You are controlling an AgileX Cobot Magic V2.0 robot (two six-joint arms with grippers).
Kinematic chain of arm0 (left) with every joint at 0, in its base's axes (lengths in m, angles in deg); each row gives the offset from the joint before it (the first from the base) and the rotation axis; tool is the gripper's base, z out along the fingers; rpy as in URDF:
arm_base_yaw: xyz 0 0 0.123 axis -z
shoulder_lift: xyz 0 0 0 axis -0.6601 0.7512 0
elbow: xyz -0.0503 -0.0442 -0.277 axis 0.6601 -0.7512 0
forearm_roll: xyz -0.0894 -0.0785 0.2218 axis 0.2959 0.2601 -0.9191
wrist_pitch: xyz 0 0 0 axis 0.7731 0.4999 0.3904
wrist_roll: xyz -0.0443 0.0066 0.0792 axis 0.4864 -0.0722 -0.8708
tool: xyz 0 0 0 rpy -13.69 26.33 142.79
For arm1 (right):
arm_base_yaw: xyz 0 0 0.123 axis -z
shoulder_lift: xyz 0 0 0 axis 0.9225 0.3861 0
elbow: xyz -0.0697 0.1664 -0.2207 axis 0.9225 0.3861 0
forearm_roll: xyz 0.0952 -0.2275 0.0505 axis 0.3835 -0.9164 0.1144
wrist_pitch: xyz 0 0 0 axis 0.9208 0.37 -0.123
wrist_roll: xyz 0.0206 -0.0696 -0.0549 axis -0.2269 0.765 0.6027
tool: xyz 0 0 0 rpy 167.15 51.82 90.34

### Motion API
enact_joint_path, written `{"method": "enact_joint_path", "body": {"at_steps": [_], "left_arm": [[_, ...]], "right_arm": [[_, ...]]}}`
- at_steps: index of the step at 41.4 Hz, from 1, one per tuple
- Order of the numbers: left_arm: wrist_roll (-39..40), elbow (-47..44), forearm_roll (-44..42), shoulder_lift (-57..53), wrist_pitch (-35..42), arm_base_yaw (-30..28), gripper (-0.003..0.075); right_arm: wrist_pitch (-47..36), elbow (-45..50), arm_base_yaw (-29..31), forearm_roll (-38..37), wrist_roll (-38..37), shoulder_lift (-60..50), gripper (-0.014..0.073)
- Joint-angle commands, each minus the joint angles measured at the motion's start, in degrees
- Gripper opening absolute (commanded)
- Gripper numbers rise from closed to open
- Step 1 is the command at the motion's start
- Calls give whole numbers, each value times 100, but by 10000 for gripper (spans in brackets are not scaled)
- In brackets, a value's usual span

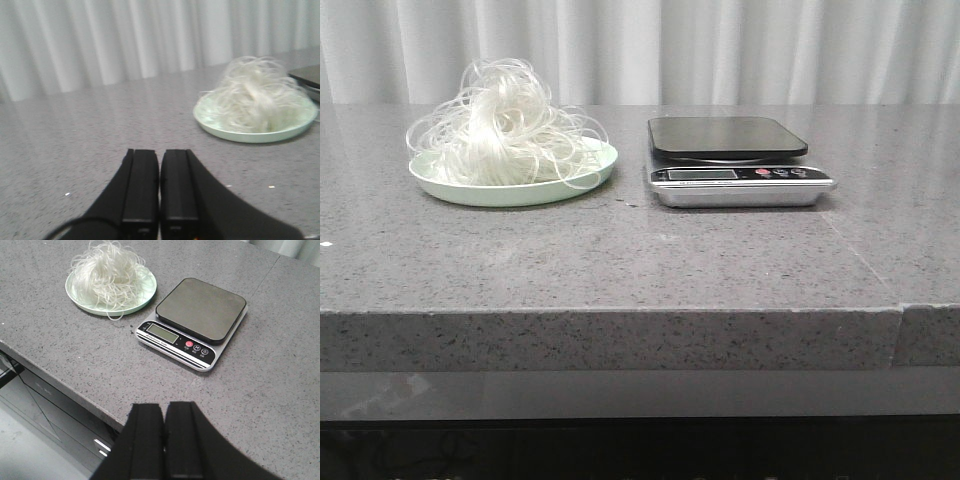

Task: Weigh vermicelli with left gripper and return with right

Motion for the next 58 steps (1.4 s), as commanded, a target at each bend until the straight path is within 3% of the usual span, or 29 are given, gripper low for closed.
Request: {"method": "enact_joint_path", "body": {"at_steps": [1,4,14,58], "left_arm": [[5,-355,146,-251,1097,-287,146],[5,-340,369,-367,739,-422,146],[5,-393,397,-354,744,-635,146],[5,-393,397,-354,744,-550,146]], "right_arm": [[-379,-123,29,-49,2,15,142],[-379,-123,29,-49,2,15,142],[-379,-123,29,-49,2,15,142],[-379,-123,29,-49,2,15,142]]}}
